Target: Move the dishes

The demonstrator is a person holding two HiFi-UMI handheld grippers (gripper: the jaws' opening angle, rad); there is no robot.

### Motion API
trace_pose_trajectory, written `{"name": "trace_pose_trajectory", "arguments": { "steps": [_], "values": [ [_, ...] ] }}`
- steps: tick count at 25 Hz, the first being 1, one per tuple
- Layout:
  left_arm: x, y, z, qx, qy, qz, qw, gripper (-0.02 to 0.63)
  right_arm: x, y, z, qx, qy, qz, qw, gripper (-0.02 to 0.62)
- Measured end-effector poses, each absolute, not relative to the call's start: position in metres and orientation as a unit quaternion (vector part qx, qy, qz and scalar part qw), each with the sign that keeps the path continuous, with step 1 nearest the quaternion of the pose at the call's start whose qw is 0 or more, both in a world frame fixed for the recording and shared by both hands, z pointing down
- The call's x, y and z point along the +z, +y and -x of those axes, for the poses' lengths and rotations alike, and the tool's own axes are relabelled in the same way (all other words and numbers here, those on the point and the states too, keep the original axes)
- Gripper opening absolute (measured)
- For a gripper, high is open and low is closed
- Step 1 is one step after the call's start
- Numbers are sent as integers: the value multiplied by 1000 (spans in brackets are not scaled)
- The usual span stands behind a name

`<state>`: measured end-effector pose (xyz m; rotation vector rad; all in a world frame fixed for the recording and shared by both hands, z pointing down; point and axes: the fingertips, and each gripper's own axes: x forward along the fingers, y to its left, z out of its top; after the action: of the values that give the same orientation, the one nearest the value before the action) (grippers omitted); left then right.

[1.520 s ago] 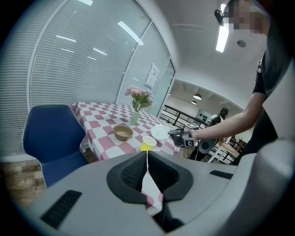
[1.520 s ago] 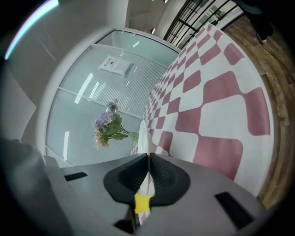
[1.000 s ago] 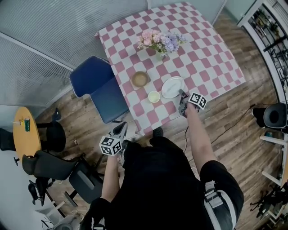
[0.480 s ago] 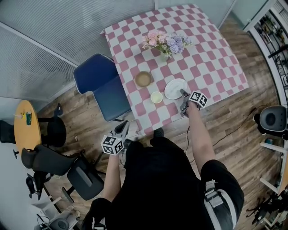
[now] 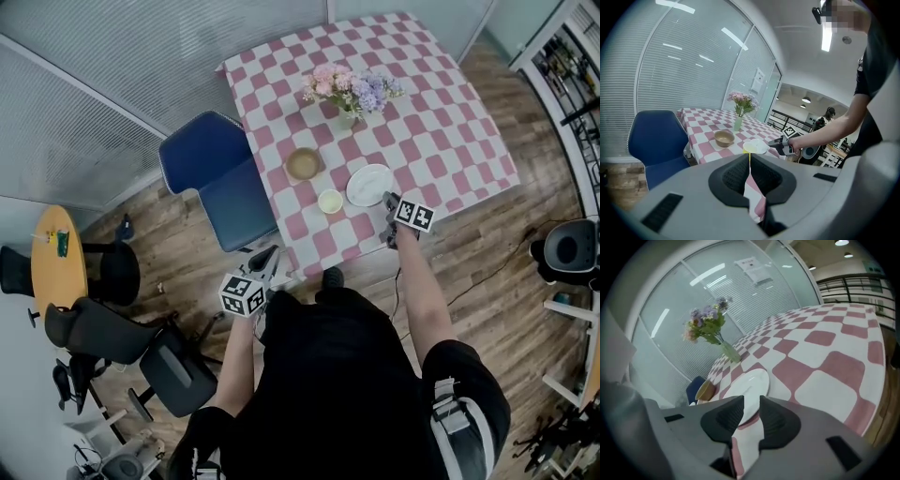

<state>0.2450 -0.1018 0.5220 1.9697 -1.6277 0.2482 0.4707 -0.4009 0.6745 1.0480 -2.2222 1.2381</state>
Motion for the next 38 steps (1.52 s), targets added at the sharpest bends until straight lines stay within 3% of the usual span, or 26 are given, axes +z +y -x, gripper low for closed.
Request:
{"name": "trace_pose_trajectory", "arguments": {
  "steps": [3,4,17,38],
  "values": [
    [521,-103,-245,93,-602,-742,280,25,663,-387,-467,393,-820,-350,224,24],
    [520,-104,-245,93,-601,-743,279,25,660,-383,-467,379,-826,-345,233,17],
    [510,-112,-262,99,-579,-765,264,25,584,-302,-448,137,-935,-218,245,15],
    [504,-124,-282,106,-552,-785,260,25,586,-251,-479,141,-933,-223,246,15]
  ]
}}
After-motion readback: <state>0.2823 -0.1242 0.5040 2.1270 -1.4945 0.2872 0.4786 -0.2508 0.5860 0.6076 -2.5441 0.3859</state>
